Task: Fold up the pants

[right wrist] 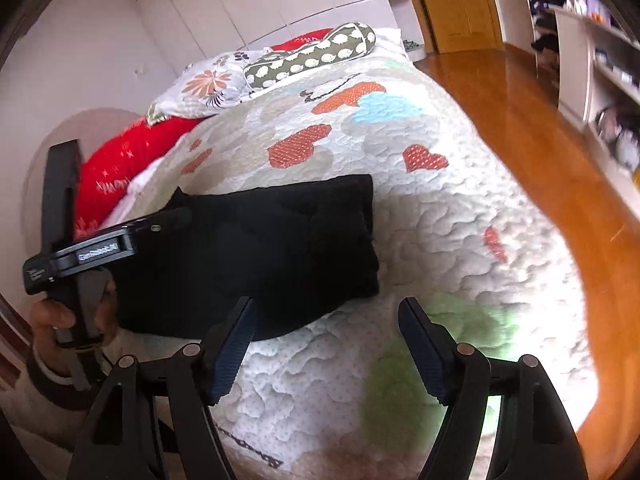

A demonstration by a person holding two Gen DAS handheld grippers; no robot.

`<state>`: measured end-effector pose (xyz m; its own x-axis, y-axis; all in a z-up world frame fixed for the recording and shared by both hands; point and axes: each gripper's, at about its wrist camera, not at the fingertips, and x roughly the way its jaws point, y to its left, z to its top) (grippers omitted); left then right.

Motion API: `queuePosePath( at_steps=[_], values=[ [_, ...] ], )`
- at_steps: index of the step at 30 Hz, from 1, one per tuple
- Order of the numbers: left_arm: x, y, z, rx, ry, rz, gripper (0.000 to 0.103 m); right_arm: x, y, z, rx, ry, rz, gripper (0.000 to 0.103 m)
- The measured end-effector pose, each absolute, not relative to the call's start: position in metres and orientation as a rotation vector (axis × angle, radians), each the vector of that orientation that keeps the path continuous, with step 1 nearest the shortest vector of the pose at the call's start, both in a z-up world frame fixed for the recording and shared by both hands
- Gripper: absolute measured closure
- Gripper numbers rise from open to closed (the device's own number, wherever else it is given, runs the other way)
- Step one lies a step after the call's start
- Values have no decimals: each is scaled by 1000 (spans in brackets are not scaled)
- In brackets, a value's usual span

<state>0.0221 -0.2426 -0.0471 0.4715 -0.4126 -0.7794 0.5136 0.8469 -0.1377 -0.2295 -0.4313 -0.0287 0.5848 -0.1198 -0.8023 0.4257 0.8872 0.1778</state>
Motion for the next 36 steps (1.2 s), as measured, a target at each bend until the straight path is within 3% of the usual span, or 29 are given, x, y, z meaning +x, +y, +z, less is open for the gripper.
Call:
queuePosePath(
  at_steps=[12,23,28,31,32,33,35,36],
  values=[
    [66,-335,-85,399,900,-614,9,-214,-433,-43,377,864,-297,24],
    [71,-352,-87,385,927,-761,11,-206,-432,-51,355,828,-318,19],
    [83,-364,-100,395,945,-799,10,-208,-437,-61,383,719,-320,20],
    [87,-366,-103,369,950,-800,14,-200,-437,-63,362,737,-325,51],
    [88,-365,-103,363,948,-801,19,-200,-441,-62,387,729,-316,68],
    [88,-364,-102,352,946,-796,22,-199,-445,-62,431,726,-286,74],
    [89,-357,-95,318,955,-787,41,-194,-447,-58,456,732,-267,78],
    [89,-351,-90,296,965,-786,43,-191,-444,-53,441,730,-264,79]
  ],
)
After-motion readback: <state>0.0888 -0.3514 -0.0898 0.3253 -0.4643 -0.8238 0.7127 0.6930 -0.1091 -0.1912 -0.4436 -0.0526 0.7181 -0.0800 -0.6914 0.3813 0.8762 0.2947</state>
